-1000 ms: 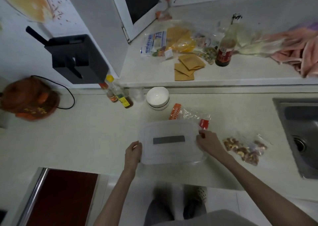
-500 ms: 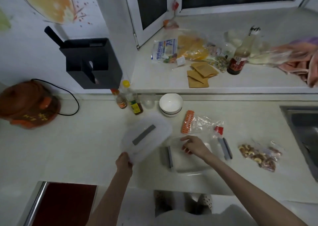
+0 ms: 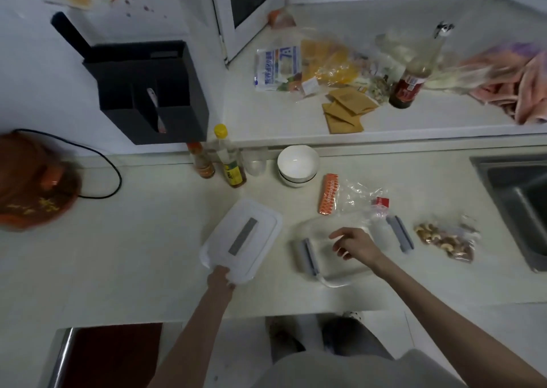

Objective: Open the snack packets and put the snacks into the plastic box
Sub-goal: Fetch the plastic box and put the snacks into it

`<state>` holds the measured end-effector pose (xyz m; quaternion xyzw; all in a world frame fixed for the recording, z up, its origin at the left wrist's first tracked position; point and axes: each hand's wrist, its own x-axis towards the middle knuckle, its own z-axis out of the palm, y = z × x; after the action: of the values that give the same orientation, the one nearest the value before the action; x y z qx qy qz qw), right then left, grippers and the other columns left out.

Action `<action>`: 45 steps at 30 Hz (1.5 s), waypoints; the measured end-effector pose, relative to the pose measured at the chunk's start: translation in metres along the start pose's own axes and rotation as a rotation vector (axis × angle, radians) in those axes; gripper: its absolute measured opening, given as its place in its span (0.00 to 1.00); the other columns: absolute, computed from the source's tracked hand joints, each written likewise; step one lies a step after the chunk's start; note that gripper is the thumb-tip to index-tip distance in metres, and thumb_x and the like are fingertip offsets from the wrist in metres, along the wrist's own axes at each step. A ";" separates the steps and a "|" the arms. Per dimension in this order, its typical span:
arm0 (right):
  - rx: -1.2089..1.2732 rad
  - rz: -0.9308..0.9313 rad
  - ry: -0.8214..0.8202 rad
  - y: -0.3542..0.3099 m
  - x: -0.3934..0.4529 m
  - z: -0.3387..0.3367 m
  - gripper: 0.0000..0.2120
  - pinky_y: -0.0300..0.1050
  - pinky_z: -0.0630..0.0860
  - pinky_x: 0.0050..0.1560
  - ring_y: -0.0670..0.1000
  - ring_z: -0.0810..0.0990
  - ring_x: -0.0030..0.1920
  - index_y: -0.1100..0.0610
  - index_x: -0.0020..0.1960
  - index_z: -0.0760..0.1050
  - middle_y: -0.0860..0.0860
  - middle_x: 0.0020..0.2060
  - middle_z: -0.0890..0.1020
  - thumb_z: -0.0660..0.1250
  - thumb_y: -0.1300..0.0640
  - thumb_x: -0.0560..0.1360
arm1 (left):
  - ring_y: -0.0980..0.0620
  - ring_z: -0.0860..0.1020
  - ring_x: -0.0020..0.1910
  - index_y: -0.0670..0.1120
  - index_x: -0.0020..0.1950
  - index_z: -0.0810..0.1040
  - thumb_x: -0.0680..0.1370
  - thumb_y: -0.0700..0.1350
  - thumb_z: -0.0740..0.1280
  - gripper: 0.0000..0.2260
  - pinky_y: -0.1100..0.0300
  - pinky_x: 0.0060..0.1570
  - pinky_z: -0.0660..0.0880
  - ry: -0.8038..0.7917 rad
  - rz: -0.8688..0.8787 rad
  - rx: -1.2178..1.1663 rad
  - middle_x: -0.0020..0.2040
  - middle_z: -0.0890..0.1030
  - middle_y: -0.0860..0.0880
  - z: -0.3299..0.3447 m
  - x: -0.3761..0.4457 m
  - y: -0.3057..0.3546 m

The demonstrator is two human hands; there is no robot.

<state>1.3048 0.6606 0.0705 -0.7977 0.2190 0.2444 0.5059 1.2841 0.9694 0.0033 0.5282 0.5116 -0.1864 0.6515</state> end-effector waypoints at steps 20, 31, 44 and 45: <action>0.245 0.048 0.310 0.110 0.007 -0.201 0.15 0.37 0.74 0.31 0.50 0.77 0.32 0.61 0.45 0.80 0.58 0.35 0.81 0.56 0.72 0.72 | 0.49 0.77 0.47 0.39 0.52 0.79 0.72 0.29 0.63 0.12 0.63 0.51 0.73 -0.313 1.101 0.648 0.48 0.78 0.52 0.340 -0.132 -0.048; 0.412 0.371 0.370 0.221 0.046 -0.313 0.11 0.47 0.78 0.43 0.52 0.79 0.36 0.58 0.45 0.82 0.53 0.34 0.81 0.63 0.66 0.70 | 0.42 0.76 0.59 0.39 0.59 0.75 0.74 0.35 0.66 0.14 0.52 0.61 0.70 -0.492 0.731 1.242 0.58 0.78 0.41 0.487 -0.132 -0.167; 0.396 0.428 0.198 0.214 0.086 -0.297 0.10 0.54 0.82 0.45 0.61 0.83 0.40 0.67 0.46 0.79 0.62 0.39 0.82 0.60 0.67 0.70 | 0.41 0.75 0.62 0.44 0.65 0.70 0.77 0.43 0.65 0.17 0.47 0.60 0.74 -0.288 0.551 1.345 0.61 0.76 0.42 0.506 -0.106 -0.173; 0.372 0.416 0.199 0.212 0.087 -0.295 0.10 0.51 0.83 0.41 0.60 0.83 0.38 0.66 0.46 0.79 0.61 0.39 0.82 0.61 0.66 0.71 | 0.39 0.77 0.58 0.42 0.61 0.72 0.77 0.43 0.65 0.14 0.46 0.57 0.76 -0.304 0.515 1.329 0.58 0.78 0.41 0.507 -0.106 -0.174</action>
<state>1.2961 0.2989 -0.0229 -0.6491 0.4674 0.2192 0.5587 1.3428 0.4272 -0.0335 0.8842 0.0538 -0.3698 0.2803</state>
